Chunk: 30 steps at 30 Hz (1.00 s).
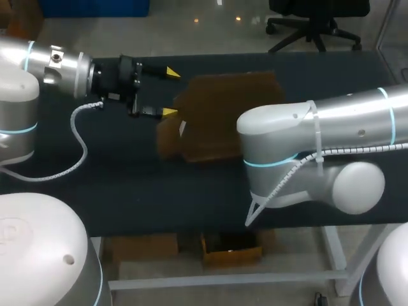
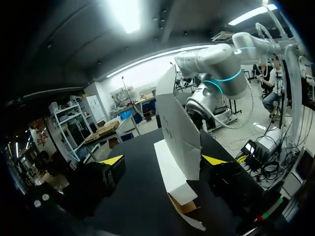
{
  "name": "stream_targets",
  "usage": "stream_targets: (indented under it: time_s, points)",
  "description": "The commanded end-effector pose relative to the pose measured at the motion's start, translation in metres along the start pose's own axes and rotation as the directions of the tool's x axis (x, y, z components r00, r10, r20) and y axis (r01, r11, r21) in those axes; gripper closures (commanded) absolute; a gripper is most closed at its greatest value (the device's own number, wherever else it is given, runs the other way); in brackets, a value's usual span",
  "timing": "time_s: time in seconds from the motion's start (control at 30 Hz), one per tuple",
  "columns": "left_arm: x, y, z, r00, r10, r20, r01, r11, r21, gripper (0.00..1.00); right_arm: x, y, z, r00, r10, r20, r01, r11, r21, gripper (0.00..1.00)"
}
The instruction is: Assemble the packaging by folding the flat box into shape, placing the metal phone stand inside, and closing the box properly
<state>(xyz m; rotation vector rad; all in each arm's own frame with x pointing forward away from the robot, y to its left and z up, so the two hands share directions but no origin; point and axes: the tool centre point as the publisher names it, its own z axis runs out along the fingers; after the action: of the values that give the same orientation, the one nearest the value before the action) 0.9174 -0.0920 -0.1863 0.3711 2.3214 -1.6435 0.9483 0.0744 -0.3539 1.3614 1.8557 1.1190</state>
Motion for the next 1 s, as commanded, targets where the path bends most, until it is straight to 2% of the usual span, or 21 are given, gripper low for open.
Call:
stream_targets:
  time_s: [0.03,0.43,0.87,1.0]
  points:
    - [0.010,-0.004,-0.005,0.999,0.015,0.035,-0.014,1.000,-0.028,0.00,-0.008,0.013,0.002,0.976,-0.013,-0.216,0.019,0.999,0.026,1.00]
    - [0.024,-0.005,-0.028,0.995,0.084,0.051,-0.079,0.993,-0.087,0.00,-0.007,0.035,0.012,0.925,-0.044,-0.377,0.097,0.988,0.122,1.00]
    - [0.037,0.010,-0.057,0.999,0.025,0.030,-0.019,0.983,-0.180,0.00,-0.005,0.038,0.027,0.881,0.001,-0.474,0.135,0.958,0.254,1.00]
    - [0.042,0.016,-0.064,1.000,0.003,-0.018,-0.007,0.978,-0.210,0.00,-0.005,0.041,0.029,0.858,0.024,-0.512,0.145,0.947,0.288,1.00]
